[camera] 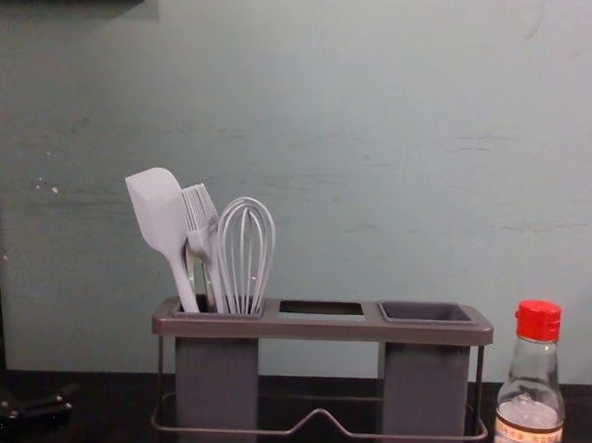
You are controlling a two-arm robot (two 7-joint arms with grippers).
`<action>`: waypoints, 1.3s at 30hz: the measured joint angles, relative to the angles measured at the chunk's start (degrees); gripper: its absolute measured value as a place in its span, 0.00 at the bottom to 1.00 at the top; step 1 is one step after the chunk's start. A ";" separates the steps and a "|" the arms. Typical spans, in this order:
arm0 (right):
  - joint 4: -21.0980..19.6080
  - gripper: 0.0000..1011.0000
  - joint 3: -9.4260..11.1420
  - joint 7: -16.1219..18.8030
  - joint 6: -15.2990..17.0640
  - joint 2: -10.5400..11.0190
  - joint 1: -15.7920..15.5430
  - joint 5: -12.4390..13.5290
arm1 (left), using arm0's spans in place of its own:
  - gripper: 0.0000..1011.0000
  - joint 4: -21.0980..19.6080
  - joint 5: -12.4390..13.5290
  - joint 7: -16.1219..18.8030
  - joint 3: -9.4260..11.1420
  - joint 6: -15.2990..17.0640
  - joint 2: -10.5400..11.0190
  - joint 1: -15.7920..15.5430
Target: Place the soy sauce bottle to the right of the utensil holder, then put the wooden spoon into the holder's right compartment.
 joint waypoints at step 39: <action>-0.55 0.99 -6.24 -2.44 25.79 -3.55 7.17 -6.93 | 0.99 0.00 0.00 0.00 0.00 0.00 0.00 0.00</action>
